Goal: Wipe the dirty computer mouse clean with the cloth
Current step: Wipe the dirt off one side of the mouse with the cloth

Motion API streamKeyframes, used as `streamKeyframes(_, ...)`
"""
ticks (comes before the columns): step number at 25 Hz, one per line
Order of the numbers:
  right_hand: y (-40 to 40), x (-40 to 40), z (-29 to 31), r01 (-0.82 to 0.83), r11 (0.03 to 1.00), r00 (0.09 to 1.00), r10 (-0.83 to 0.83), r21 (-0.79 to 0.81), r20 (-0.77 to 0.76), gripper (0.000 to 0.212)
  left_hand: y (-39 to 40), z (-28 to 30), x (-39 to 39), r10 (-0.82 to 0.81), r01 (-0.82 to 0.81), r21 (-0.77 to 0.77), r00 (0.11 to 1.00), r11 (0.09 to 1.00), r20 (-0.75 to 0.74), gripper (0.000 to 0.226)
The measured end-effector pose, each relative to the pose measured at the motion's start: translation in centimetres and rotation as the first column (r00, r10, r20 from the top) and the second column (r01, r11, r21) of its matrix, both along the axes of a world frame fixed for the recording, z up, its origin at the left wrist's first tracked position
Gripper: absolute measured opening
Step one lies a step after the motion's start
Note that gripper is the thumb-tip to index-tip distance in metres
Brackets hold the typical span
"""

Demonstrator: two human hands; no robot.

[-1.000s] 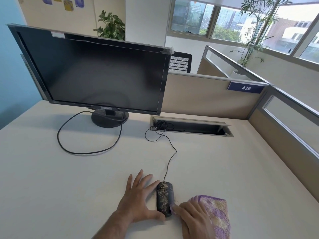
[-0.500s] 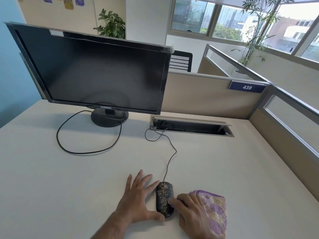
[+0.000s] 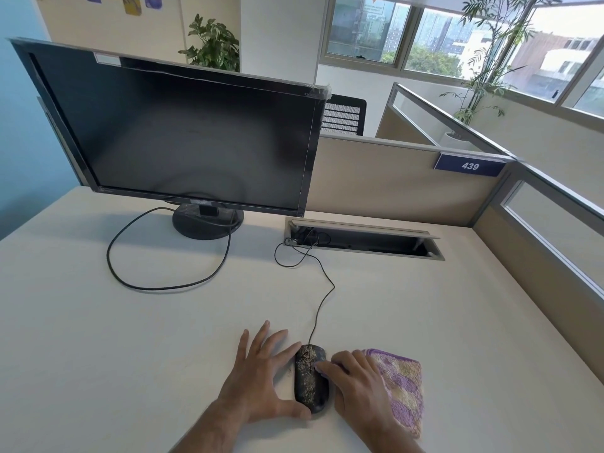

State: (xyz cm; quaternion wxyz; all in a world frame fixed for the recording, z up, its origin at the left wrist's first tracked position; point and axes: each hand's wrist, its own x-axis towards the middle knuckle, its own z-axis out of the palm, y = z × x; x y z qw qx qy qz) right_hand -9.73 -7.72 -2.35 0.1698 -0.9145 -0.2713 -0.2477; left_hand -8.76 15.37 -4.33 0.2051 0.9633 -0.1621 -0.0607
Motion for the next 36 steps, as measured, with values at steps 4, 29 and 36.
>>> streamKeyframes(4, 0.4, 0.6, 0.6, 0.018, 0.999, 0.999, -0.019, -0.026, -0.031, 0.01, 0.0, 0.2, -0.1, -0.005, 0.005, 0.001, 1.0, 1.0, 0.0, 0.13)
streamKeyframes(29, 0.7, 2.8, 0.3, 0.058, 0.997, 0.985, -0.066, -0.059, -0.157, 0.03, -0.1, 0.6, -0.3, 0.014, -0.014, 0.0, 1.0, 1.0, -0.021, 0.125)
streamKeyframes(36, 1.1, 3.6, 0.4, 0.102, 0.989, 0.968, -0.123, -0.107, -0.218, 0.031, 0.0, 0.4, -0.2, 0.017, -0.017, -0.02, 1.0, 1.0, -0.009, 0.124)
